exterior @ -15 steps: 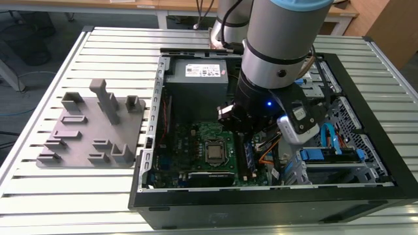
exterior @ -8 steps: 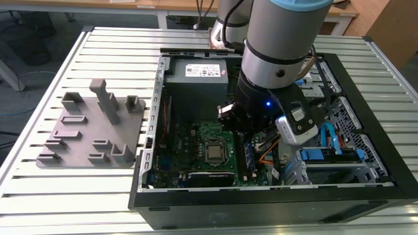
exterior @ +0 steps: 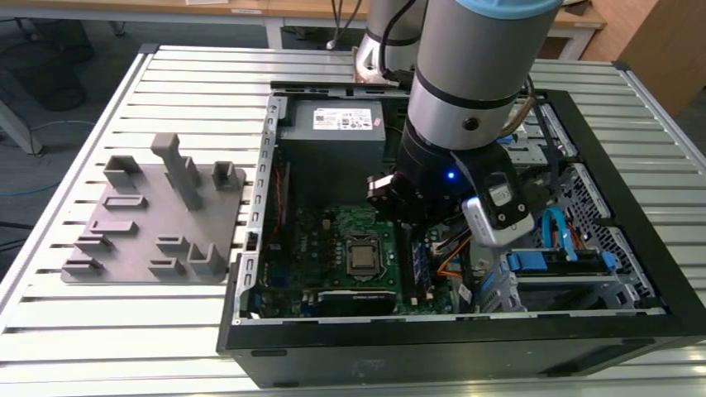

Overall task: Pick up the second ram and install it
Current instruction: 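Insert the second ram into the second slot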

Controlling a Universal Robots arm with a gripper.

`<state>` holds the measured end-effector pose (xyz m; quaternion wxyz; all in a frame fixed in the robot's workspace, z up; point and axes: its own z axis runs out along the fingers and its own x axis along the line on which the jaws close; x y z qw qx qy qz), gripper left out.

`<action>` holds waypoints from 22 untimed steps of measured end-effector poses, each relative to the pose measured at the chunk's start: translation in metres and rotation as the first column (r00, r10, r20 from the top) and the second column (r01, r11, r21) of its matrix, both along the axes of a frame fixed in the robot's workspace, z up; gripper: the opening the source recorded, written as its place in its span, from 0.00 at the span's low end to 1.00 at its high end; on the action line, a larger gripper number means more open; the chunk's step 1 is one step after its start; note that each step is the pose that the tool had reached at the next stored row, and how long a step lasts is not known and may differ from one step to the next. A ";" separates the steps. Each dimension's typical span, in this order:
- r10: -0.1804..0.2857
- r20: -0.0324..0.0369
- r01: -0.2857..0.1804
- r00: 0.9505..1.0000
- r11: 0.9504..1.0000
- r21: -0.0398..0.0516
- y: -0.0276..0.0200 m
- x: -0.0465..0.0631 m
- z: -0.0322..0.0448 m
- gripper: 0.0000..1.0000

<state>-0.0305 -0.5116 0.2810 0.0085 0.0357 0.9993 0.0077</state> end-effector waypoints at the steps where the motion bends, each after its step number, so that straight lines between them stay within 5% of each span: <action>1: -0.007 0.000 0.007 1.000 1.000 0.000 0.0000 0.000 0.0000 0.14; 9: -0.048 0.000 0.048 0.999 0.999 0.000 0.0000 0.000 -0.0002 0.14; 22: -0.038 0.000 0.038 0.999 0.999 0.000 0.0000 0.000 -0.0011 0.14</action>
